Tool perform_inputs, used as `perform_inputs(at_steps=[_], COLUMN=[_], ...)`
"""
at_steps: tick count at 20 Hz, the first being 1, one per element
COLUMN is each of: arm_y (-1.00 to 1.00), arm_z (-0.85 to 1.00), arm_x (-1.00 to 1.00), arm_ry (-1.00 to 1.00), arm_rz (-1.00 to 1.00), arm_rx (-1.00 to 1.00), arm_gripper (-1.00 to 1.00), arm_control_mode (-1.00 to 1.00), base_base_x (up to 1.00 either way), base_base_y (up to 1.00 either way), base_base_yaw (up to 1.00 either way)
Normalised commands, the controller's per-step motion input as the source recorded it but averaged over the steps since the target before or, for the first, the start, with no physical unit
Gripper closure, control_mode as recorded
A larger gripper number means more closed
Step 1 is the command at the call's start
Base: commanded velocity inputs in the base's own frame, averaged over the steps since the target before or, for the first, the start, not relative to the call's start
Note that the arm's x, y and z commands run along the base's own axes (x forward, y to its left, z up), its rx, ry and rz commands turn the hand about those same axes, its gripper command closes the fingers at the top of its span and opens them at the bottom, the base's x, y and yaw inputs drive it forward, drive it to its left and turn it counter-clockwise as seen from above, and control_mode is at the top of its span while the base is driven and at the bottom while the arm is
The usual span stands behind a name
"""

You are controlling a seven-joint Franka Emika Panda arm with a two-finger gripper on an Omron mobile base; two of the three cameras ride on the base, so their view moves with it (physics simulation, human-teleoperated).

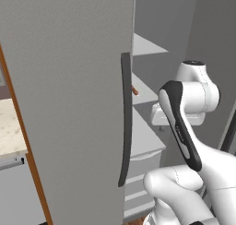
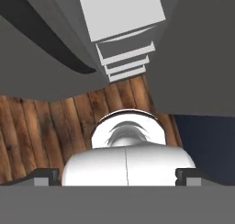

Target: Store the kebab skewer in the freezer for long-term storage. Close the freezer door after placing the cooked food.

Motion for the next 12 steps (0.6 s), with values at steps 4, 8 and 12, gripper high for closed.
perform_inputs(at_steps=[4,8,12], arm_y=[0.0,0.0,0.0], arm_z=[0.0,0.0,0.0], arm_x=[0.0,0.0,0.0], arm_ry=[0.0,0.0,0.0], arm_rz=[0.0,0.0,0.0], arm_rx=[0.0,0.0,0.0], arm_gripper=[-1.0,-1.0,-1.0], arm_control_mode=[1.0,1.0,1.0], base_base_x=[-0.33,-0.4,-0.41], base_base_y=[-0.06,-0.03,-0.09], base_base_yaw=[0.12,0.11,0.09])
